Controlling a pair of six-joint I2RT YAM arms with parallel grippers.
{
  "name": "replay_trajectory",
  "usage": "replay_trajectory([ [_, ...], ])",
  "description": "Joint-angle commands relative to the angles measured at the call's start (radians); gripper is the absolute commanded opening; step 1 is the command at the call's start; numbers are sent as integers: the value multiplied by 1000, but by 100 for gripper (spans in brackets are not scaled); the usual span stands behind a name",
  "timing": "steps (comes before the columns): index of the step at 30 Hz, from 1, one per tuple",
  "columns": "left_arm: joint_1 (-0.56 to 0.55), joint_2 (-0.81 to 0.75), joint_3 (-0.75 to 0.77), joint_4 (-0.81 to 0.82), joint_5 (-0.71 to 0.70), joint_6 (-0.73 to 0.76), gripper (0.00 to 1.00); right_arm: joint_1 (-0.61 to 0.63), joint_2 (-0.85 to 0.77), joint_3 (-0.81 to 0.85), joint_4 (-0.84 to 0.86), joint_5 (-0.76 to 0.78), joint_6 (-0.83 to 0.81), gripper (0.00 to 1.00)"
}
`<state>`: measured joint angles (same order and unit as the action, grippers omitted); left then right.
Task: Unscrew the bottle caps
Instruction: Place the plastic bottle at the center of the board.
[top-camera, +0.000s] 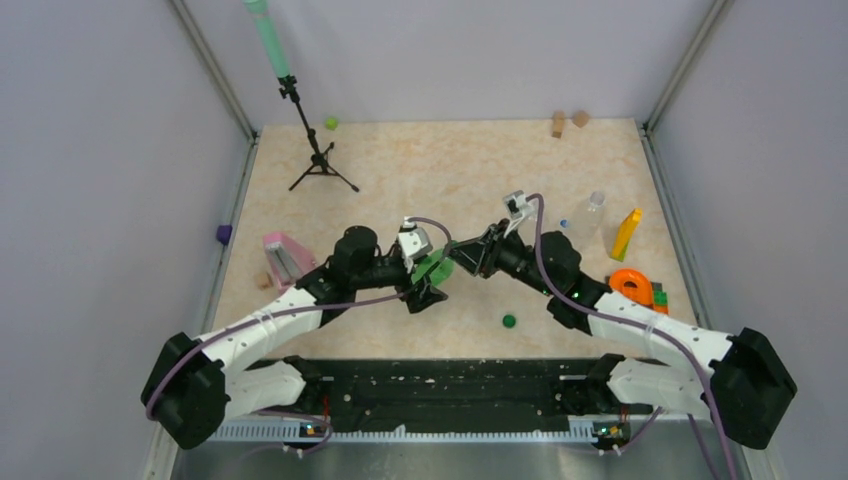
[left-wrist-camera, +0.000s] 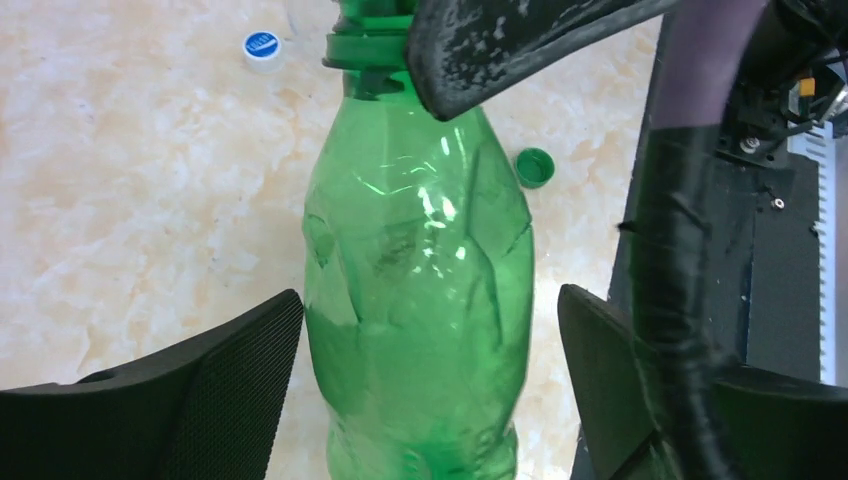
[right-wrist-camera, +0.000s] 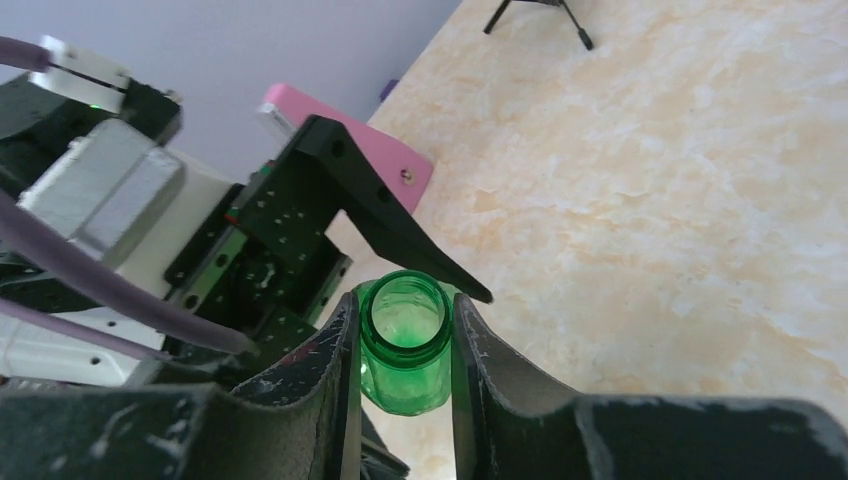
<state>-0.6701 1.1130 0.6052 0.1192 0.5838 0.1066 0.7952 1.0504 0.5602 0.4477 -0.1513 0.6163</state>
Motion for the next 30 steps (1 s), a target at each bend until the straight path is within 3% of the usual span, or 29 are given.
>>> replay_trajectory([
  [1, -10, -49, 11, 42, -77, 6, 99, -3, 7, 68, -75, 70, -60, 0],
  [16, -10, -217, -43, 36, -187, 19, 99, 0, 189, 242, -201, 473, -312, 0],
  [30, -9, -266, -75, 56, -271, -15, 99, 0, 378, 233, -20, 652, -373, 1],
])
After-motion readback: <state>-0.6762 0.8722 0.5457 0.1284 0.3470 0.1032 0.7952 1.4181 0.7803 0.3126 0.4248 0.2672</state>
